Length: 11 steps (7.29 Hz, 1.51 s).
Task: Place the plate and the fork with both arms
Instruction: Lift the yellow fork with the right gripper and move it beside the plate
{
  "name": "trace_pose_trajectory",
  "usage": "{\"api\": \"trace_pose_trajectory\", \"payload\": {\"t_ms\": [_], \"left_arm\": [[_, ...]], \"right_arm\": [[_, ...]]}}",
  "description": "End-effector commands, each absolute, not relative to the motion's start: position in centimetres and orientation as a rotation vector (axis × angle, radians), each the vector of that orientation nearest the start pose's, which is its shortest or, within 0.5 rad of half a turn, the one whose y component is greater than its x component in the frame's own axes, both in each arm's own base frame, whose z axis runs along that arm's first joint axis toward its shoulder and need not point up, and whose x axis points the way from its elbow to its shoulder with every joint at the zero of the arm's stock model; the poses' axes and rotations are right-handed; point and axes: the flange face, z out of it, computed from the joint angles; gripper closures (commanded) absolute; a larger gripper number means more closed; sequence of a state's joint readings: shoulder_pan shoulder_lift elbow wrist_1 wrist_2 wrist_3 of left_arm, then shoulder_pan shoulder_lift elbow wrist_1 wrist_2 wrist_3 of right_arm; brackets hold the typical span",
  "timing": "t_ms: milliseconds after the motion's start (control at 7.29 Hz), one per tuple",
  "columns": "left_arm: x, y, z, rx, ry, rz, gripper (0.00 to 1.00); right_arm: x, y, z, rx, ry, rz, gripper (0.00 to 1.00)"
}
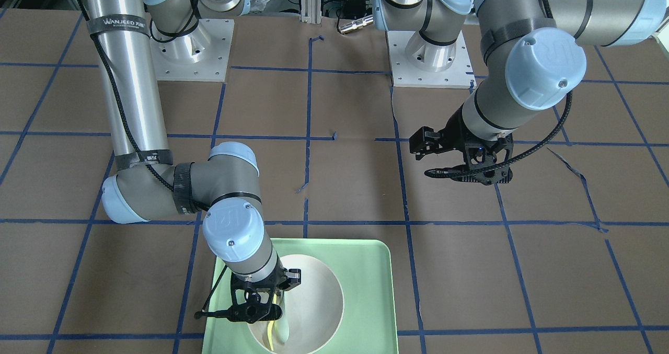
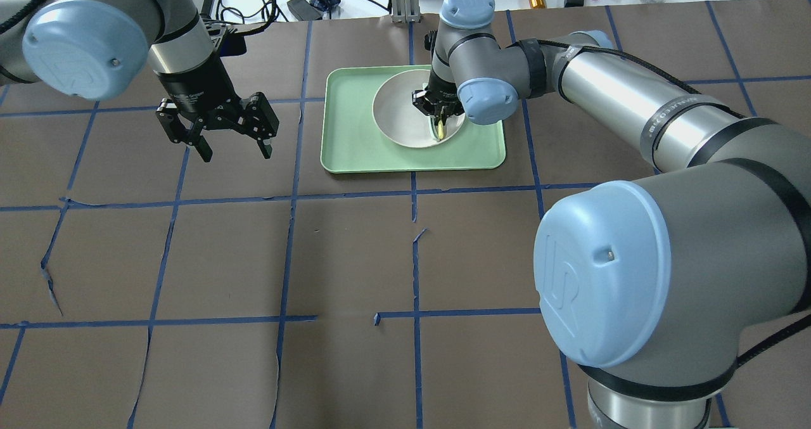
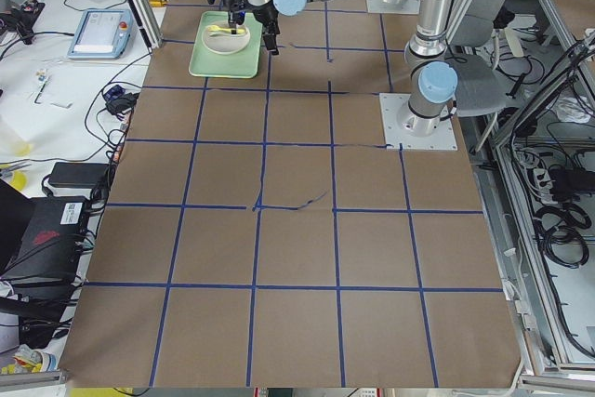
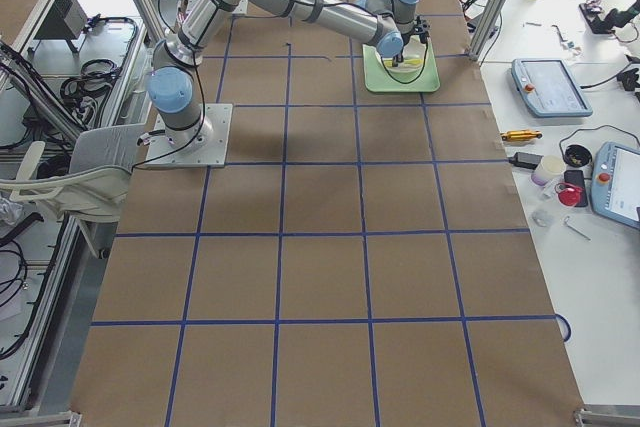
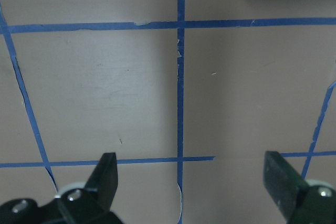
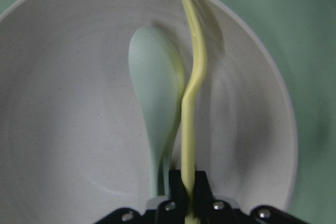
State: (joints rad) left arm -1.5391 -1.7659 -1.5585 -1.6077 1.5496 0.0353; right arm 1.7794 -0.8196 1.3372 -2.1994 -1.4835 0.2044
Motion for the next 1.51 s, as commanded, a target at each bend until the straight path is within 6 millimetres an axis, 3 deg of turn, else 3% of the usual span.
{"api": "trace_pose_trajectory", "payload": {"t_ms": [0,275,686,824,1235,1373], "left_arm": [[-11.8,-54.8,38.9,0.001,3.150,0.348,0.00],[-11.8,-54.8,38.9,0.001,3.150,0.348,0.00],[-11.8,-54.8,38.9,0.001,3.150,0.348,0.00],[-11.8,-54.8,38.9,0.001,3.150,0.348,0.00],[-11.8,-54.8,38.9,0.001,3.151,0.346,0.00],[-11.8,-54.8,38.9,-0.001,3.151,0.348,0.00]], "right_arm": [[29.3,-69.4,19.3,-0.001,3.023,-0.133,1.00],[29.4,-69.3,19.8,0.001,3.017,-0.128,1.00],[28.9,-68.6,26.1,-0.007,3.009,-0.206,1.00],[27.9,-68.7,26.6,-0.007,3.009,-0.210,1.00],[20.9,-70.1,24.5,-0.100,2.954,-0.114,1.00],[20.6,-69.5,23.0,-0.098,2.954,-0.069,1.00]]}}
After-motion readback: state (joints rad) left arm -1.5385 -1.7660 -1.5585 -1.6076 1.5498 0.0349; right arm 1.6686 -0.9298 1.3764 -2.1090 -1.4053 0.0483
